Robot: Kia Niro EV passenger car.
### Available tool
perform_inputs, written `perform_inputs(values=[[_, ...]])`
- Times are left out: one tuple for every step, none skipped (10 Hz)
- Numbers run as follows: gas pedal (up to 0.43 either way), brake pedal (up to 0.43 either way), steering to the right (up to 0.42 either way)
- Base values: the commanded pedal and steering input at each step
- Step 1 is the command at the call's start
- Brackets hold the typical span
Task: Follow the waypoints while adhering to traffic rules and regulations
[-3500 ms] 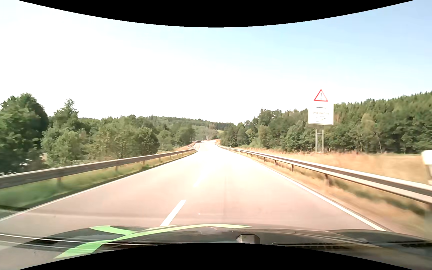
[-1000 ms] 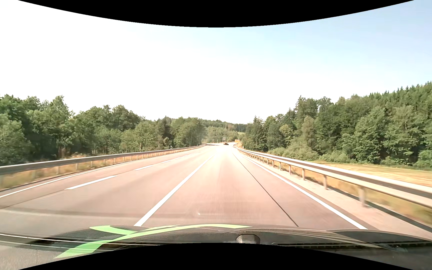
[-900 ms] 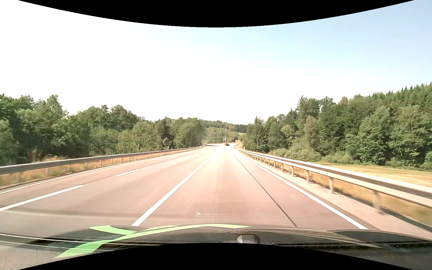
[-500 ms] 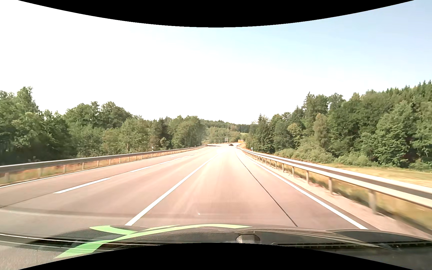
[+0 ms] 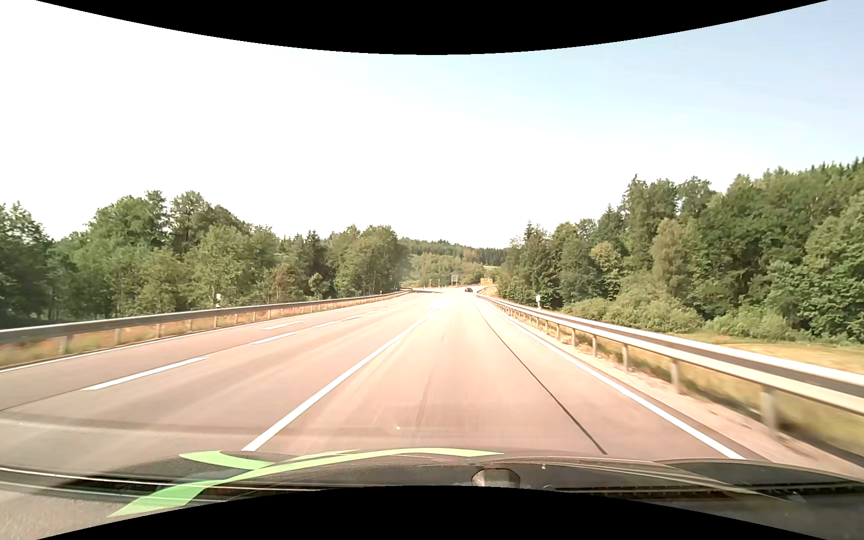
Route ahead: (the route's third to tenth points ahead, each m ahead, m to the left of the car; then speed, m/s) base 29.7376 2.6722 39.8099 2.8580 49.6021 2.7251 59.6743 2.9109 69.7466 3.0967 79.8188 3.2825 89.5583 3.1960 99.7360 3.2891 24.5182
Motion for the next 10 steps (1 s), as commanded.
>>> perform_inputs(values=[[0.169, 0.0, 0.003], [0.169, 0.0, 0.002], [0.169, 0.0, 0.001], [0.169, 0.0, 0.001], [0.169, 0.0, 0.001], [0.169, 0.0, 0.0], [0.169, 0.0, 0.0], [0.169, 0.0, 0.0], [0.169, 0.0, 0.0], [0.177, 0.0, 0.0]])
